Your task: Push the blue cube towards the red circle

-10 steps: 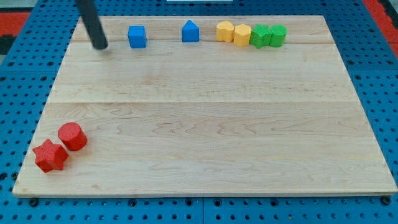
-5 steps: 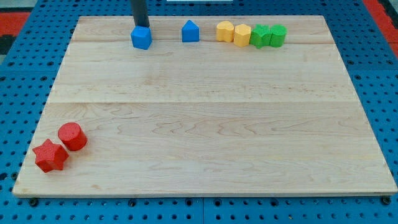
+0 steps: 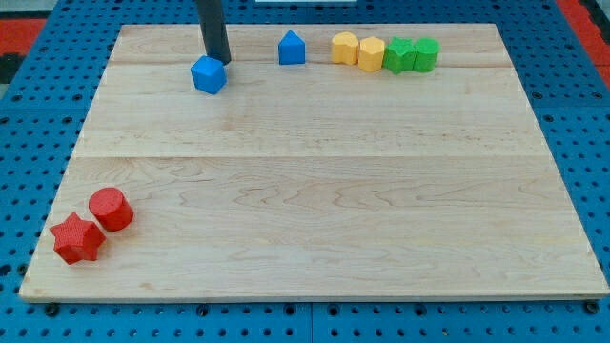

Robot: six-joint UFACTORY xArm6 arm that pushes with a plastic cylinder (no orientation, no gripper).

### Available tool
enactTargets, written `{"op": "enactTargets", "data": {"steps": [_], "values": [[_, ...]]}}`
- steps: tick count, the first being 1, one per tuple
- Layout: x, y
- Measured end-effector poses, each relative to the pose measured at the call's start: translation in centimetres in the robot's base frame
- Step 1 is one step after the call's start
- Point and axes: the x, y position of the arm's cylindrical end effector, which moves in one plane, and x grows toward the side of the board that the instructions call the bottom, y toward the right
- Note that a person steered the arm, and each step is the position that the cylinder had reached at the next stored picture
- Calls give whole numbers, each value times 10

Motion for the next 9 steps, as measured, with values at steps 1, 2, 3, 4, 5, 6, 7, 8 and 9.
{"op": "enactTargets", "data": {"steps": [1, 2, 3, 4, 5, 6, 7, 8, 9], "values": [[8, -11], [28, -26], [48, -40], [62, -48], [70, -47], [70, -47], [71, -47], [83, -47], [102, -47]]}}
